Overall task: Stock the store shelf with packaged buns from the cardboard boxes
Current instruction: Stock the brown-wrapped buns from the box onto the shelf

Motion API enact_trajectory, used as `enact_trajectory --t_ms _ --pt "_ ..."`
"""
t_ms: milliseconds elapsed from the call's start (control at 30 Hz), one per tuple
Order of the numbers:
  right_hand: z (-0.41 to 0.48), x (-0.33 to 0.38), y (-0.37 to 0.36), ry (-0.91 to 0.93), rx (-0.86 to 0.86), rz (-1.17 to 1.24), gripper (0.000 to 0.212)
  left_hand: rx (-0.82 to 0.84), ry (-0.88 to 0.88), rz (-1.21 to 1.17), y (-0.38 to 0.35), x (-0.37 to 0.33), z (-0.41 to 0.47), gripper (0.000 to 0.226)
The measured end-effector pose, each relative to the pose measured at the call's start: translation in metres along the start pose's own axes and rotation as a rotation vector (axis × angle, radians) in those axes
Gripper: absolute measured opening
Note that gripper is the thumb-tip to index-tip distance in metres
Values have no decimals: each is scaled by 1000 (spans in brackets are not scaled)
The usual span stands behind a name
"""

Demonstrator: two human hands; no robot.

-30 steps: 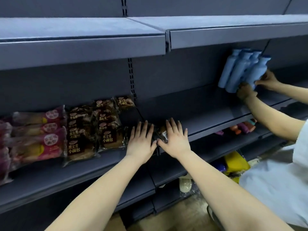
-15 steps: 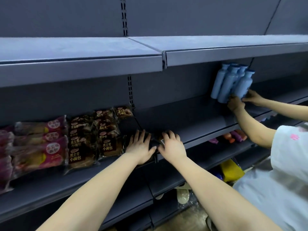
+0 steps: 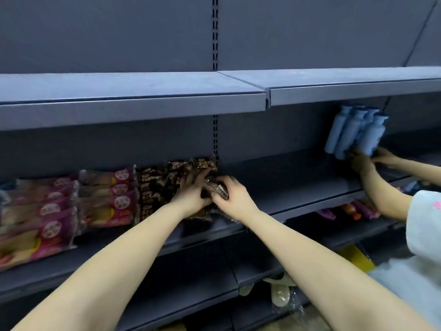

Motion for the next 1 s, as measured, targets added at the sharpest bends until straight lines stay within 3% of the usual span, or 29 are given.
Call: enact_trajectory --t_ms 133,267,633,733,800,900,1000 --pt "-2 24 -32 112 64 -45 44 -50 23 29 19 36 -23 72" --pt "5 41 -45 169 52 -106 37 -144 85 4 43 65 -43 77" --pt "4 46 -65 55 63 -86 32 -399 278 -554 60 82 -80 61" --pt "0 44 -64 72 -30 -180 29 -410 327 -607 56 86 -83 63" --pt "-1 45 -62 197 -101 -264 42 -394 346 -621 55 87 -85 63" --pt "0 44 -67 453 -25 -500 73 -364 364 -640 51 90 -84 64" --pt "3 41 -72 480 43 -580 88 -336 373 -666 45 86 -80 62"
Point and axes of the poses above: each hand's wrist, its own z-axis towards the middle knuckle, its own y-axis out of the back of the hand, x = y × z, the point moved 3 cm from there along z, towards the middle knuckle
